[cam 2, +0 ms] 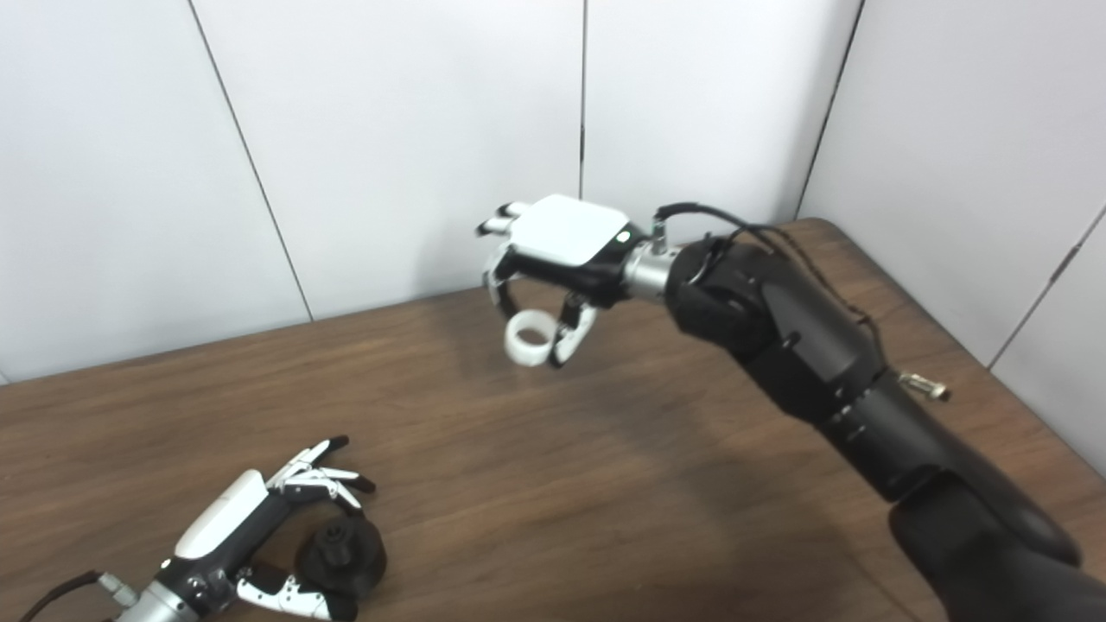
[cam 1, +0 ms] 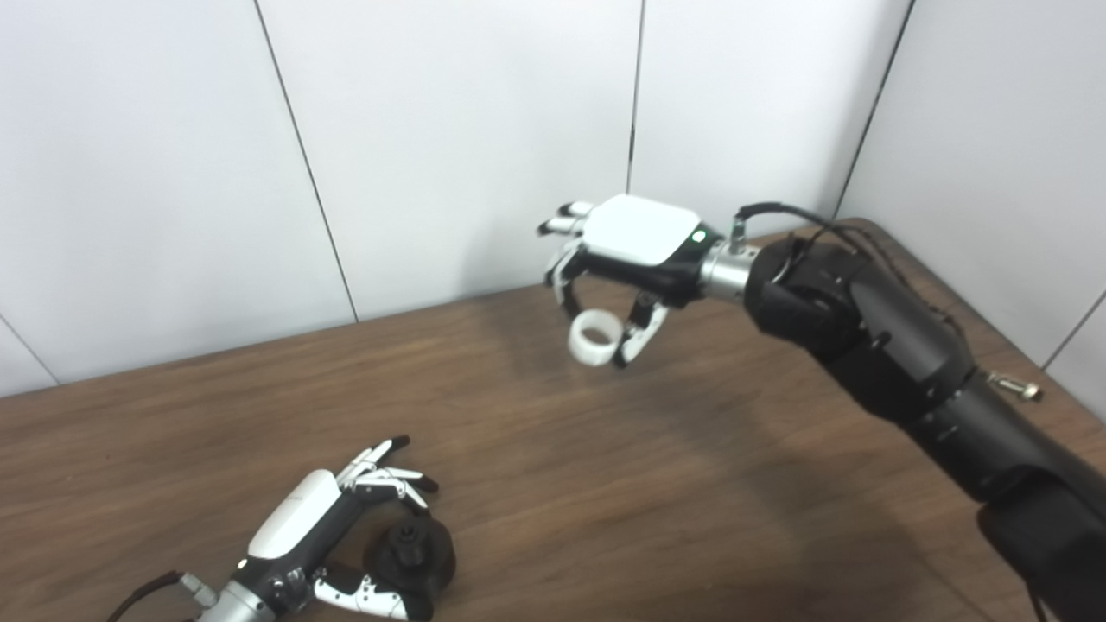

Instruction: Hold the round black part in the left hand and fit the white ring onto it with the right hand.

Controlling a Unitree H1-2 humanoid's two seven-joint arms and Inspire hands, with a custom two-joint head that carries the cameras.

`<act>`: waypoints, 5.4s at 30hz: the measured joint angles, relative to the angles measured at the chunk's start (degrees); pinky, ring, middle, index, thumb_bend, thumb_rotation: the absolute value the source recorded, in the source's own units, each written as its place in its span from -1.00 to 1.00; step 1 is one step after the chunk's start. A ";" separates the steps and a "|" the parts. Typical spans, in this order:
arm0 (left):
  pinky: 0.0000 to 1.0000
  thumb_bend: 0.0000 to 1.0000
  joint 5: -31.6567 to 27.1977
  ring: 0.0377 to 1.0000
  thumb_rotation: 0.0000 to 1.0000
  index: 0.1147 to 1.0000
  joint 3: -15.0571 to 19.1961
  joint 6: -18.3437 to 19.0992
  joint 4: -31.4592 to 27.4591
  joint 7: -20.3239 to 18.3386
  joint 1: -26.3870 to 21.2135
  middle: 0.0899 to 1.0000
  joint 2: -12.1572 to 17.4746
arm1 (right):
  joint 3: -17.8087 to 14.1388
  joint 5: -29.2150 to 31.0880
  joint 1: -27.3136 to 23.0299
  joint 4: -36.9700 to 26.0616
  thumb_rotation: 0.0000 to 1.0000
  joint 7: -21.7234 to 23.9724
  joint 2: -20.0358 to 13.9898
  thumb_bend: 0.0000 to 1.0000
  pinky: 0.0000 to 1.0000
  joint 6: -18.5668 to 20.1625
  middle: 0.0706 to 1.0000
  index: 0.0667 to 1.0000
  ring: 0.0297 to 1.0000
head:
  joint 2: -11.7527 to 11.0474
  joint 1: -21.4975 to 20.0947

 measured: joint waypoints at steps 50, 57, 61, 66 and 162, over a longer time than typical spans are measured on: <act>1.00 0.05 10.32 1.00 -0.87 -0.17 4.58 9.38 -10.96 -11.70 2.65 0.52 -10.15 | 5.36 10.72 1.02 -13.50 -0.72 12.87 11.25 0.05 1.00 -4.60 0.44 -0.12 0.96 | 6.85 15.12; 1.00 0.05 9.86 0.97 -0.87 -0.17 5.20 9.94 -12.94 -13.64 3.29 0.49 -10.21 | 5.08 11.79 2.55 -13.80 -0.72 14.44 9.71 0.05 1.00 -4.56 0.47 -0.11 0.98 | 7.56 14.68; 1.00 0.05 9.38 0.98 -0.87 -0.17 5.65 9.49 -12.92 -13.64 3.46 0.49 -10.04 | 4.28 12.40 4.03 -13.91 -0.72 14.47 8.69 0.05 1.00 -4.60 0.48 -0.11 0.96 | 7.65 14.68; 1.00 0.05 8.73 0.98 -0.88 -0.17 6.39 8.81 -12.90 -13.64 3.59 0.47 -9.79 | 3.19 12.85 5.73 -13.90 -0.72 14.45 8.19 0.05 1.00 -4.65 0.49 -0.11 0.96 | 7.82 14.59; 1.00 0.05 12.94 1.00 -0.87 -0.17 6.99 6.90 -14.95 -15.55 4.72 0.50 -8.62 | 3.41 8.98 7.51 -11.22 -0.72 13.89 12.13 0.05 1.00 -5.90 0.67 -0.11 1.00 | 11.95 16.35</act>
